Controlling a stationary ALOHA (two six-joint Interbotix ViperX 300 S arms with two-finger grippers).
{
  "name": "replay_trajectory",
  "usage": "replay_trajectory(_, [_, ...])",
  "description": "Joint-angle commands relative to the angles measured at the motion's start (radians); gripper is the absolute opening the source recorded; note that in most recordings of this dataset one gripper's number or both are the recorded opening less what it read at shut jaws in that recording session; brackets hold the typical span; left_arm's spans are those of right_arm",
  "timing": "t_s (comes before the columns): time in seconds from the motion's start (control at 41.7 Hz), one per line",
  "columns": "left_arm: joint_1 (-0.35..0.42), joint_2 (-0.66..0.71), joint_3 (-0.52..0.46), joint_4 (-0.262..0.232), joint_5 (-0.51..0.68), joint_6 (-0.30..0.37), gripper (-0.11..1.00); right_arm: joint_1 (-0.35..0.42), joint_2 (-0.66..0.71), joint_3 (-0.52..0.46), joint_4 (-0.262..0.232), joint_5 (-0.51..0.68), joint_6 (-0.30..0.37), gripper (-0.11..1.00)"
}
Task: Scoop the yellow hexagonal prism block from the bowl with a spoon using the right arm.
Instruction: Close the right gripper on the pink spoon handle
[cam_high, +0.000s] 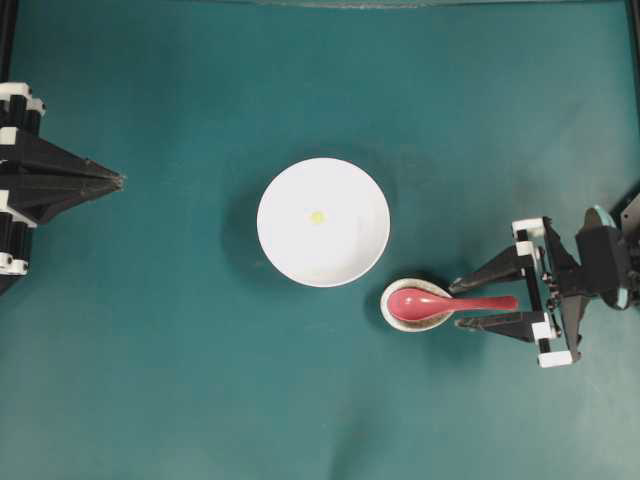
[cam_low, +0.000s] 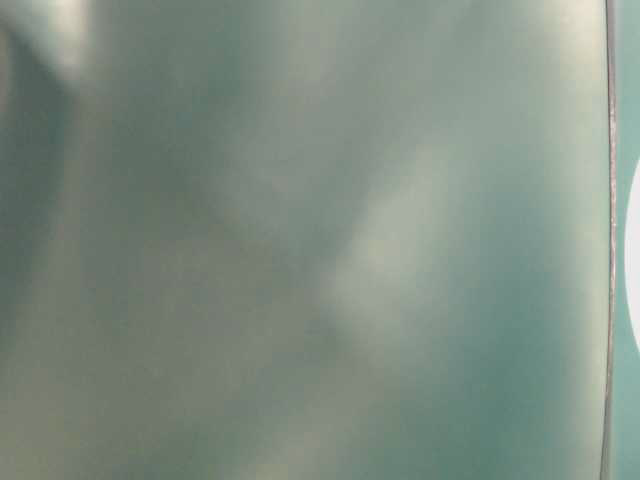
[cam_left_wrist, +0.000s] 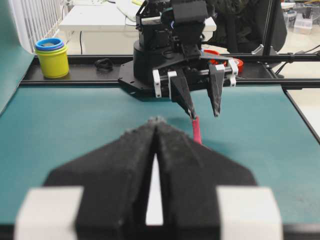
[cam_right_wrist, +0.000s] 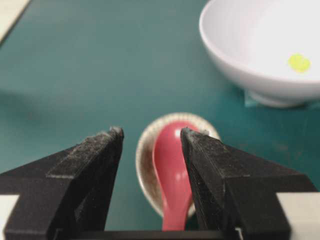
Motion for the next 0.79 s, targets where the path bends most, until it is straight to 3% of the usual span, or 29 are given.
replay_trajectory(0.0, [-0.002, 0.006, -0.018, 0.003, -0.006, 0.0, 0.0, 0.026, 0.034, 0.002, 0.038, -0.04, -0.002, 0.56])
replay_trajectory(0.144, [-0.002, 0.003, -0.018, 0.003, -0.006, 0.0, 0.0, 0.049, 0.081, 0.011, 0.067, -0.08, 0.002, 0.56])
replay_trajectory(0.432, [-0.002, 0.006, -0.018, 0.003, -0.005, 0.0, 0.0, 0.051, 0.161, 0.014, 0.067, -0.097, 0.014, 0.56])
replay_trajectory(0.767, [-0.002, 0.008, -0.017, 0.003, -0.005, 0.0, 0.0, 0.051, 0.247, 0.011, 0.067, -0.133, 0.081, 0.56])
